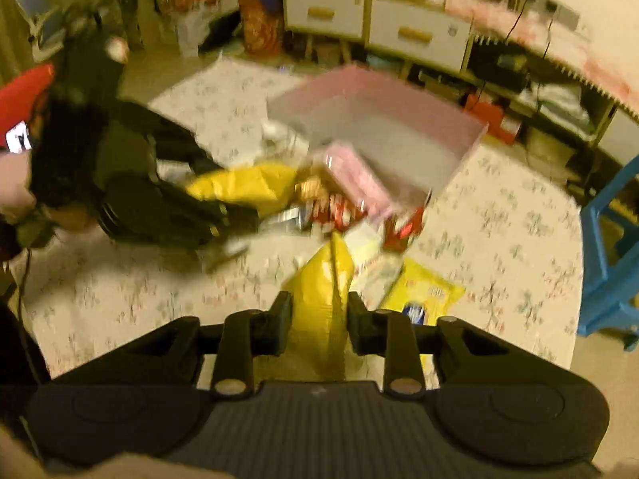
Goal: Organize snacks
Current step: 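Lift the yellow bags with both grippers and carry them toward the pink box, then lower both yellow bags into the pink box and open both grippers, then grasp a white wrapped pastry with the left gripper while the right gripper grasps a small snack, then carry the white pastry and small snack into the pink box with both grippers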
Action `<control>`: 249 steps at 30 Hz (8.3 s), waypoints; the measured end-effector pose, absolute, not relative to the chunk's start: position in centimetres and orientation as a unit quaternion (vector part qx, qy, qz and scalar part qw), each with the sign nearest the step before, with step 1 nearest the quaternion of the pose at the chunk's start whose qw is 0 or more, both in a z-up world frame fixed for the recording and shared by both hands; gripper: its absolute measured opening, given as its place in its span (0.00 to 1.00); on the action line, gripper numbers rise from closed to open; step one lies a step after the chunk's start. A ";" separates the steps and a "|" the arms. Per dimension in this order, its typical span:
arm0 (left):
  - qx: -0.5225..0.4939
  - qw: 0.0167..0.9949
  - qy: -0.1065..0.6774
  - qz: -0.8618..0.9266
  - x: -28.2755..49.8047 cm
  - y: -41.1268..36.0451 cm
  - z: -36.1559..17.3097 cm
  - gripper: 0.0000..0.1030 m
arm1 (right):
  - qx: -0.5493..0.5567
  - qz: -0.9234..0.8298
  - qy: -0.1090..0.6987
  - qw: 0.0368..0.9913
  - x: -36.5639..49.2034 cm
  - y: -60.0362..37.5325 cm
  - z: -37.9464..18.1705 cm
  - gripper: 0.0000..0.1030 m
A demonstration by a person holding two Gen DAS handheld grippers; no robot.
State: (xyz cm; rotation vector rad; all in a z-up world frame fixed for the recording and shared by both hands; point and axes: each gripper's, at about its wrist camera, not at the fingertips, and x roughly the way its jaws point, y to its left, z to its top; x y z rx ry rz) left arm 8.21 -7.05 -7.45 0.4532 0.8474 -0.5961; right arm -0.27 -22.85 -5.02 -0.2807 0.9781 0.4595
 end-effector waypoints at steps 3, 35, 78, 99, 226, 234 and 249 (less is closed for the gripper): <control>0.224 0.838 0.408 -0.283 7.3 -7.3 -7.5 0.32 | -0.184 0.214 0.490 0.825 -0.6 -21.7 -6.7 0.49; 0.139 0.856 0.423 -0.261 8.7 -6.0 -3.9 0.31 | -0.094 0.178 0.435 0.878 1.9 -21.3 -3.0 0.28; 0.216 0.839 0.465 -0.183 25.2 -7.6 -8.4 0.31 | -0.100 0.164 0.473 0.860 17.4 -19.0 -5.6 0.26; 0.177 0.872 0.421 -0.177 23.1 -6.1 -5.7 0.84 | -0.078 0.118 0.421 0.896 17.2 -18.9 -2.5 0.60; -0.036 0.884 0.422 -0.199 8.6 3.2 -4.8 0.36 | -0.084 0.264 0.287 0.917 3.9 -15.7 -5.5 0.11; -0.049 0.895 0.396 -0.198 10.9 1.5 -2.8 0.36 | -0.057 0.226 0.264 0.936 5.9 -17.5 -4.0 0.11; -0.058 0.888 0.411 -0.199 19.3 -3.5 -4.5 0.36 | -0.025 0.185 0.277 0.943 12.4 -20.8 -5.0 0.11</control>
